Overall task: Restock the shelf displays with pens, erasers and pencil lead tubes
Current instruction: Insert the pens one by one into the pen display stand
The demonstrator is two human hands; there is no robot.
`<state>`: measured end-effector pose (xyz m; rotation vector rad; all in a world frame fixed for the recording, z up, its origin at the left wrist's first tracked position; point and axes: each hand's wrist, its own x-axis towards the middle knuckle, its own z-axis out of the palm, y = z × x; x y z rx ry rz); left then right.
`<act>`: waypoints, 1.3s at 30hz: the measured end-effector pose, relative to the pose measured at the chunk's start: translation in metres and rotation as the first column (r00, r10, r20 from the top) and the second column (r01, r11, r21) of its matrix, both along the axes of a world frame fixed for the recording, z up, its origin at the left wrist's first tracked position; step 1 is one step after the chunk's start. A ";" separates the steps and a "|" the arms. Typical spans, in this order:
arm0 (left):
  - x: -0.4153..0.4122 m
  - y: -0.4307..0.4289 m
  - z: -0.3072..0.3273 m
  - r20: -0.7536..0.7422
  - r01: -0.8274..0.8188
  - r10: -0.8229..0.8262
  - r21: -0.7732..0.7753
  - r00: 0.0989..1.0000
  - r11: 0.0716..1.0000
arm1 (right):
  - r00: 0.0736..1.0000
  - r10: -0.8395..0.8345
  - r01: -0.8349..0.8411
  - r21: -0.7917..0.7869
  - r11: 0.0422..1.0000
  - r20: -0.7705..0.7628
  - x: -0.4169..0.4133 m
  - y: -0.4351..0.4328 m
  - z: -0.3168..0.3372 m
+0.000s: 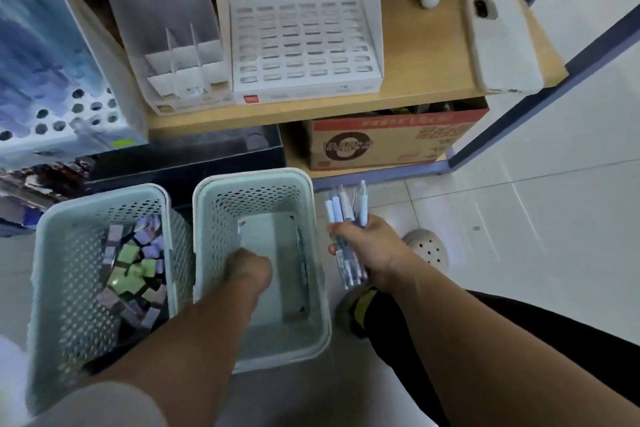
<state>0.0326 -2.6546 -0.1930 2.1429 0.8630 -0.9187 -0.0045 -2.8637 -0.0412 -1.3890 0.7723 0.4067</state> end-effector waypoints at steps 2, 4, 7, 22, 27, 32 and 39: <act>-0.006 -0.011 0.009 0.002 0.069 -0.070 0.131 0.998 0.989 | 0.999 -0.009 0.009 0.011 1.000 -0.032 0.000 0.000 -0.007; -0.008 -0.019 0.011 -0.020 0.149 -0.149 0.225 0.989 0.963 | 0.998 -0.013 0.015 0.027 1.000 -0.057 0.000 0.000 -0.012; -0.003 -0.023 -0.004 -0.015 0.150 -0.152 0.269 0.988 0.951 | 0.998 -0.012 0.016 0.052 0.999 -0.067 0.001 -0.003 -0.013; -0.011 -0.059 -0.023 0.099 0.350 -0.357 0.080 0.929 0.933 | 0.979 -0.063 0.085 0.103 0.991 -0.195 0.001 0.004 -0.020; -0.015 -0.069 -0.028 0.060 0.267 -0.268 0.029 0.961 0.963 | 0.980 -0.069 0.092 0.117 0.989 -0.188 0.002 0.003 -0.017; -0.016 -0.075 -0.029 -0.023 0.112 -0.116 -0.136 0.993 0.984 | 0.971 -0.113 0.142 0.129 0.981 -0.212 0.003 0.003 -0.019; -0.023 -0.078 -0.075 -0.105 -0.209 0.184 -0.328 0.977 0.921 | 0.965 -0.136 0.163 0.105 0.981 -0.224 0.003 0.004 -0.022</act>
